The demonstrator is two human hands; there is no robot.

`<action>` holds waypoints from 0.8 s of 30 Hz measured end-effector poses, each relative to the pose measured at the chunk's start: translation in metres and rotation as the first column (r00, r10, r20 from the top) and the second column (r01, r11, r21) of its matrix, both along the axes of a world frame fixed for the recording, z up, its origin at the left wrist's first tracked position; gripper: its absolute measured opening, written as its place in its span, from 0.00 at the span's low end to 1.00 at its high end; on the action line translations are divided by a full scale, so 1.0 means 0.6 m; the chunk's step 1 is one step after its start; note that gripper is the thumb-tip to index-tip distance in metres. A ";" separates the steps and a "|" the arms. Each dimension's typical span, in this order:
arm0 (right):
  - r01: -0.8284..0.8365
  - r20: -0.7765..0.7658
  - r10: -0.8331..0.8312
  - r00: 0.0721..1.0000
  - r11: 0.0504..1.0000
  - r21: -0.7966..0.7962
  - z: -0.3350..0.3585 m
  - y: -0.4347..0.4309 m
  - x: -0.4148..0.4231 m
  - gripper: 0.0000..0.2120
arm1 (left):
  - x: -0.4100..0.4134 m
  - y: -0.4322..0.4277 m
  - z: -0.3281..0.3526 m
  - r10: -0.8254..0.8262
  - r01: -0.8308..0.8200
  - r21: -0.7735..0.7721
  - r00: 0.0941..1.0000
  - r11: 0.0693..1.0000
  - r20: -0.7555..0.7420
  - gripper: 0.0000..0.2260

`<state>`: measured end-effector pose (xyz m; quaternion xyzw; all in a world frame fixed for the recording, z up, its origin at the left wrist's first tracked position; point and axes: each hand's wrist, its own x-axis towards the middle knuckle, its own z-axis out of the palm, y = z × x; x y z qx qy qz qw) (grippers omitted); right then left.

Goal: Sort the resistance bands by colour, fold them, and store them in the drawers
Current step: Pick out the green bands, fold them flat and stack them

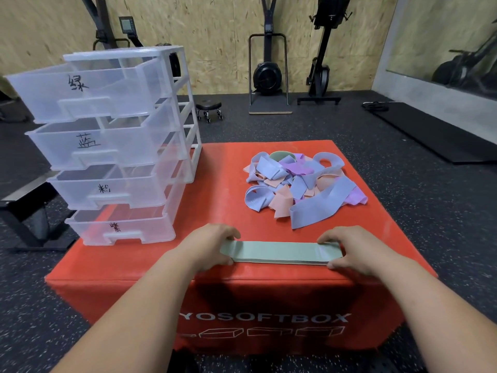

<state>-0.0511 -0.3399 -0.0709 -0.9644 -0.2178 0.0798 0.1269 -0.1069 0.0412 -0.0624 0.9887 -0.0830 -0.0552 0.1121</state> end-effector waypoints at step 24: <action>0.043 0.206 -0.099 0.974 0.964 0.261 0.039 0.116 0.123 0.24 | 0.154 -0.069 0.006 0.031 0.009 -0.148 0.963 0.989 0.268 0.29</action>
